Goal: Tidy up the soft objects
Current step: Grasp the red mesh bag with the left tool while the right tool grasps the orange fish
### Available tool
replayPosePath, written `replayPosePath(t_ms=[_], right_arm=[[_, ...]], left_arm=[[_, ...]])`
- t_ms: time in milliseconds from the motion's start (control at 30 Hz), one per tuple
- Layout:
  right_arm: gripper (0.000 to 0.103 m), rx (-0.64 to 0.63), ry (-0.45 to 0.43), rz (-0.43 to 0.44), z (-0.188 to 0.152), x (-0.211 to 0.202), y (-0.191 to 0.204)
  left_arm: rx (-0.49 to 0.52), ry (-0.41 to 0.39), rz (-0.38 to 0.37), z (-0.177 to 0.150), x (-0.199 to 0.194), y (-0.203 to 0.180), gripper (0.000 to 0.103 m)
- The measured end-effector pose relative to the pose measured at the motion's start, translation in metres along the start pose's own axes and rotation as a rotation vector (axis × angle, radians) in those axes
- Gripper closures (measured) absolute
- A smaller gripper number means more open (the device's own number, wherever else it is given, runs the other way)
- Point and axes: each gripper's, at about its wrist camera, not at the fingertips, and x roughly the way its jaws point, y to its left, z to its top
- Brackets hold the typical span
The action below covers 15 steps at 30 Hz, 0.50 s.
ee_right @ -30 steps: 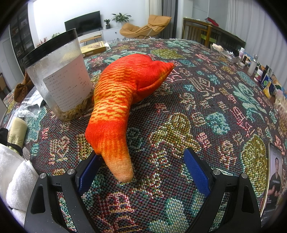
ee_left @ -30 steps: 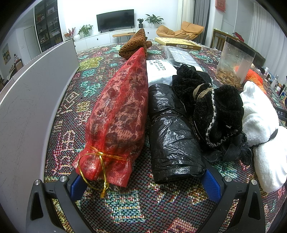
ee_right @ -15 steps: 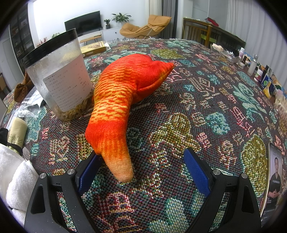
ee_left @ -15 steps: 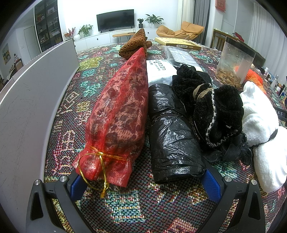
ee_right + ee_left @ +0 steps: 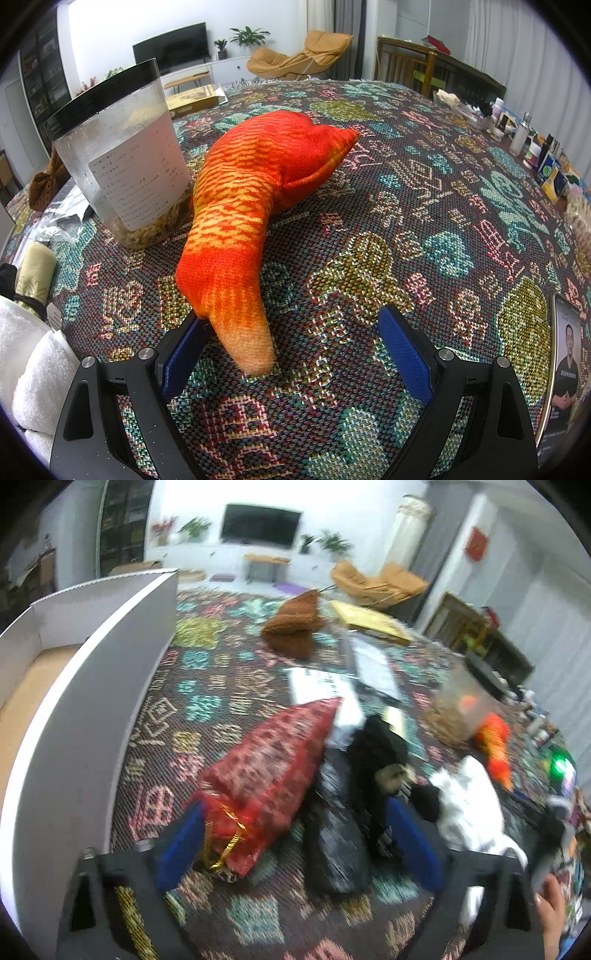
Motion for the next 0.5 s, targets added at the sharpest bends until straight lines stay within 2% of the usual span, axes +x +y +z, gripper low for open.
replayPosePath(t_ms=[33, 133, 200, 233, 267, 367, 433, 500], right_arm=[[0.01, 0.0, 0.0, 0.0, 0.0, 0.0, 0.0], [0.01, 0.0, 0.0, 0.0, 0.0, 0.0, 0.0], [0.01, 0.0, 0.0, 0.0, 0.0, 0.0, 0.0], [0.01, 0.0, 0.0, 0.0, 0.0, 0.0, 0.0], [0.01, 0.0, 0.0, 0.0, 0.0, 0.0, 0.0], [0.01, -0.001, 0.0, -0.003, 0.0, 0.001, 0.0], [0.01, 0.002, 0.0, 0.002, 0.0, 0.0, -0.001], [0.01, 0.001, 0.0, 0.008, -0.001, 0.0, -0.002]], left_arm=[[-0.038, 0.018, 0.001, 0.004, 0.003, 0.006, 0.028], [-0.178, 0.012, -0.056, 0.011, -0.01, 0.028, 0.027], [-0.14, 0.008, -0.047, 0.01, -0.021, 0.025, 0.02], [-0.095, 0.018, -0.031, 0.009, -0.021, 0.021, 0.009], [-0.04, 0.025, -0.006, 0.009, -0.02, 0.015, 0.004], [0.03, 0.024, 0.078, 0.013, -0.014, 0.009, 0.004], [-0.007, 0.009, 0.046, 0.018, -0.021, 0.012, 0.004], [-0.047, -0.02, -0.026, 0.021, -0.031, 0.015, 0.004]])
